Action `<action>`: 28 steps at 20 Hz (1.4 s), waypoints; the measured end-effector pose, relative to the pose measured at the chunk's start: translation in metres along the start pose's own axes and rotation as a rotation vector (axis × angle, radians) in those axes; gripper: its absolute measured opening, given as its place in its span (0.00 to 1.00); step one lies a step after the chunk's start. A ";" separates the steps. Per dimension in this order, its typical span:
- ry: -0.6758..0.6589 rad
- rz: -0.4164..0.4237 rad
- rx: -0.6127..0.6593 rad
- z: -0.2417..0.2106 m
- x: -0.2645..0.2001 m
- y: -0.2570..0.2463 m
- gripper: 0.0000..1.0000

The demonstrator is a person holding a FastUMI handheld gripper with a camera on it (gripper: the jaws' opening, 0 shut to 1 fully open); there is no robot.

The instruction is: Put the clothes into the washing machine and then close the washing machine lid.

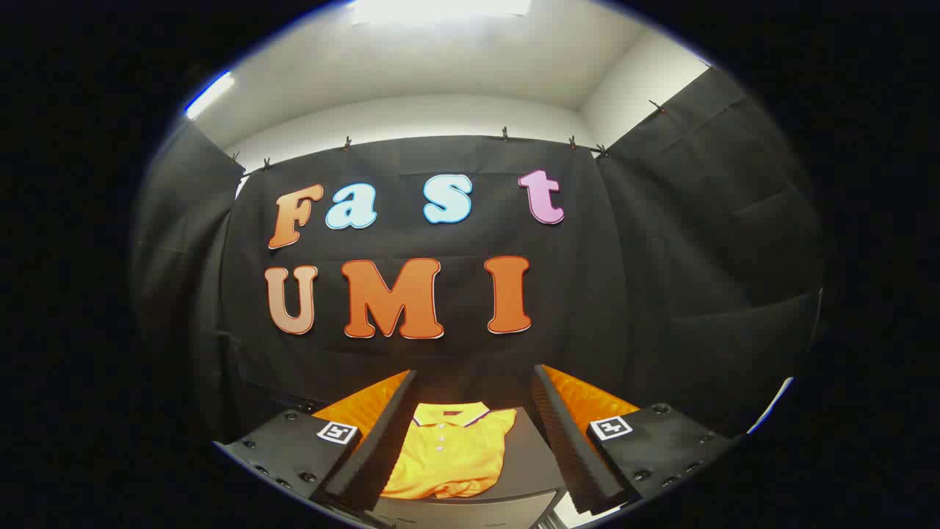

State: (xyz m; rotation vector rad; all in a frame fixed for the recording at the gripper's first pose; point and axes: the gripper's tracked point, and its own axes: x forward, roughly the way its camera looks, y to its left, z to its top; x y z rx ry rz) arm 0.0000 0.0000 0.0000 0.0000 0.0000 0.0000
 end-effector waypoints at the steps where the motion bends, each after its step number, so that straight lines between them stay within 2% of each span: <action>1: 0.006 -0.001 -0.005 -0.001 0.002 0.000 0.99; 5: -0.006 -0.035 0.064 0.001 0.006 -0.007 0.99; 8: 0.000 -0.179 0.162 0.002 0.005 -0.029 0.98; 10: 0.006 -0.132 0.126 -0.006 0.006 -0.016 0.97; 15: 0.004 -0.145 -0.002 -0.004 0.002 -0.017 0.97; 20: 0.004 -0.100 0.034 0.000 0.006 -0.003 0.98; 23: -0.010 -0.047 0.058 0.008 0.012 0.008 0.98; 28: 0.113 -0.035 -0.044 -0.007 0.050 0.023 0.98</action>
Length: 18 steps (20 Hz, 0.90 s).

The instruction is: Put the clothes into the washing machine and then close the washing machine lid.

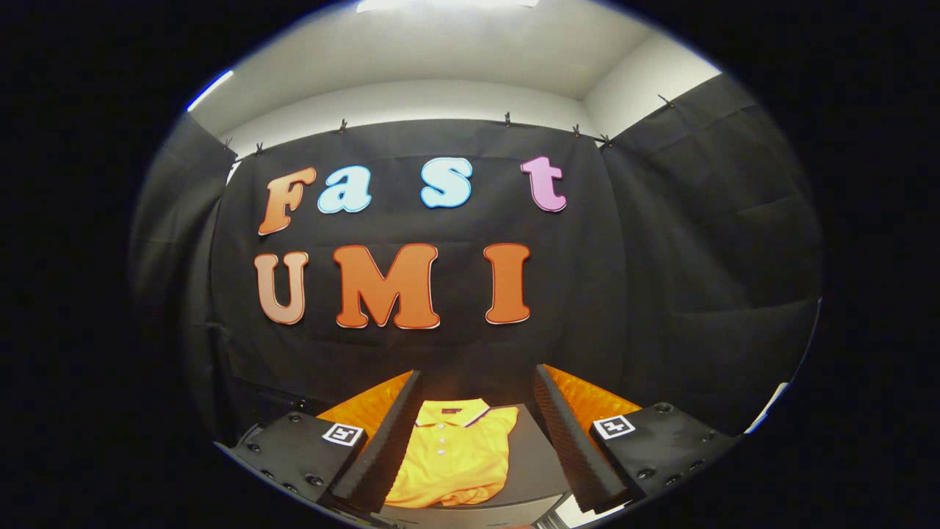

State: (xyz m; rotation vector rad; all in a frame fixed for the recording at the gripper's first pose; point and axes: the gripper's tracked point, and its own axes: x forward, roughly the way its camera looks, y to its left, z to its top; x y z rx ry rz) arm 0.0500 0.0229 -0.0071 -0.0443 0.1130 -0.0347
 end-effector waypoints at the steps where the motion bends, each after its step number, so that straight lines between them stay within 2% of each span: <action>1: 0.050 0.018 -0.023 -0.010 0.010 0.010 0.98; 5: 0.233 0.089 -0.082 -0.053 0.051 0.045 0.99; 8: 0.345 0.153 -0.063 -0.078 0.083 0.069 0.98; 12: 0.467 0.139 -0.062 -0.115 0.122 0.069 0.98; 18: 0.667 0.137 0.013 -0.187 0.144 0.068 0.99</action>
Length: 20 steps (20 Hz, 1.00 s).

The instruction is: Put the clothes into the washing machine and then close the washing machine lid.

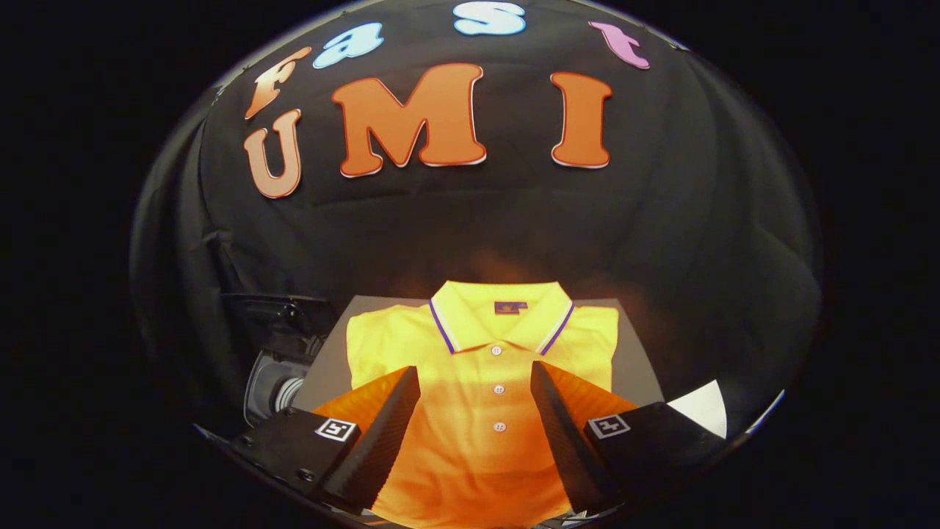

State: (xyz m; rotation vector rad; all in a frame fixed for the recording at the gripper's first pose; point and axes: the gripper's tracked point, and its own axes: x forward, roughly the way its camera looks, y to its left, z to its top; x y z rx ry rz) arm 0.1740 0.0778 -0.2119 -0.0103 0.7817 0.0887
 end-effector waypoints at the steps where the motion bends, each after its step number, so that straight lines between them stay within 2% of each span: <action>1: 0.017 -0.014 -0.002 -0.005 0.008 -0.005 0.99; 3: 0.047 -0.042 -0.006 -0.022 0.019 -0.015 0.99; 5: -0.004 -0.010 0.032 -0.021 0.024 -0.011 0.99; 8: -0.006 0.027 0.040 -0.024 0.025 -0.014 0.99; 13: 0.078 0.037 -0.009 -0.029 0.023 -0.010 0.93; 17: 0.165 0.096 -0.025 -0.030 0.021 -0.003 0.74; 19: 0.215 0.121 0.029 -0.030 0.021 -0.003 0.44; 20: 0.249 0.114 0.053 -0.033 0.021 -0.009 0.44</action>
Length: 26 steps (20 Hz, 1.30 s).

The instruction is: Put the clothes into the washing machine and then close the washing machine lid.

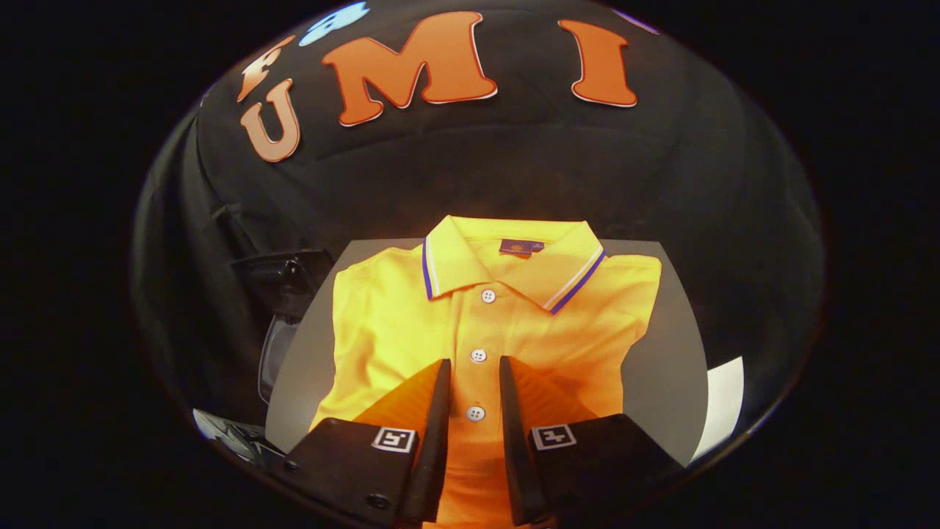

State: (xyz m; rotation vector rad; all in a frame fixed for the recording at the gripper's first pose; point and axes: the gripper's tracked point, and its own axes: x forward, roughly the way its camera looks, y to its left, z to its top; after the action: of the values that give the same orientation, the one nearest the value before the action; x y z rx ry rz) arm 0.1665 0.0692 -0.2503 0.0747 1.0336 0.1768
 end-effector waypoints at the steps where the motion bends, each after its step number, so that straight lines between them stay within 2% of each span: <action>1: -0.021 0.010 0.040 0.003 -0.004 0.000 0.29; 2: -0.036 0.015 0.040 0.004 0.000 -0.001 0.14; 3: -0.069 0.028 0.049 0.005 -0.004 0.001 0.09; 4: -0.106 0.046 0.092 0.004 -0.003 0.005 0.09; 6: -0.269 0.123 0.189 0.026 -0.006 0.017 0.08; 7: -0.351 0.132 0.212 0.036 -0.012 0.017 0.08; 13: -0.671 0.224 0.265 0.101 -0.054 0.021 0.08; 16: -0.754 0.300 0.251 0.130 -0.092 0.048 0.08; 18: -0.785 0.316 0.198 0.140 -0.109 0.067 0.08; 21: -0.805 0.291 0.135 0.144 -0.133 0.103 0.08; 26: -0.844 0.302 0.080 0.162 -0.167 0.186 0.08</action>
State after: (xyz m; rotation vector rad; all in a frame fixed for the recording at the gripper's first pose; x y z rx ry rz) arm 0.2019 0.2250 0.0007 0.3474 0.1807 0.3411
